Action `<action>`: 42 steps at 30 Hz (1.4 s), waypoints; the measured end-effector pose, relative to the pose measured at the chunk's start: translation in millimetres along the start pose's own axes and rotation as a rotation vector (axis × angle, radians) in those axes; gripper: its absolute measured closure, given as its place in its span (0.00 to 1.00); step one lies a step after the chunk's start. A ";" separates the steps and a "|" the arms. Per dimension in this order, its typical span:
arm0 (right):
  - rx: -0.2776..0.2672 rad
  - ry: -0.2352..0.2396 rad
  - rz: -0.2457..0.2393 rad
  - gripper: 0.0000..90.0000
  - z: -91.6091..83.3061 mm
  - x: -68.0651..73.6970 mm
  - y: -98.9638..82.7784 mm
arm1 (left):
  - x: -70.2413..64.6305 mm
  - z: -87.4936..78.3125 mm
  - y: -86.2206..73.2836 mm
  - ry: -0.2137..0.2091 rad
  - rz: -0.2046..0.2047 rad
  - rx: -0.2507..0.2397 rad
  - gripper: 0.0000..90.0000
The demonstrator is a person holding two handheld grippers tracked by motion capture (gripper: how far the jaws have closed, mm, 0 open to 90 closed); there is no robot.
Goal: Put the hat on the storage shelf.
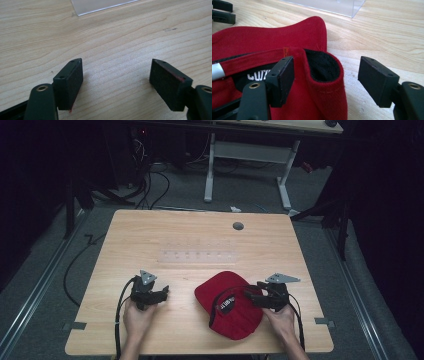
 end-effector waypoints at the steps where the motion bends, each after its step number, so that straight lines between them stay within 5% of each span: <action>1: 0.009 0.005 -0.001 0.33 2.8 -0.3 -0.9 | 0.0 0.0 0.0 0.000 0.000 0.000 0.30; 14: 0.044 0.064 0.008 0.46 17.7 -0.2 -8.6 | -0.1 0.0 0.0 0.002 0.001 -0.001 0.30; 30: 0.051 0.120 -0.015 0.88 16.7 2.9 -20.5 | -0.3 0.1 0.0 0.001 0.001 -0.001 0.30; 42: 0.070 0.173 -0.021 0.94 7.2 14.3 -15.8 | -2.1 0.0 -0.2 -0.013 0.006 -0.001 0.32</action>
Point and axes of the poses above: each handheld gripper's, and its own axes: z roughly forward along the jaws, y roughly out of its top, x roughly to its left, the point moved 8 cm from there along z, roughly forward along the jaws, and after that the axes turned 13 degrees about z, right-handed, at the moved point
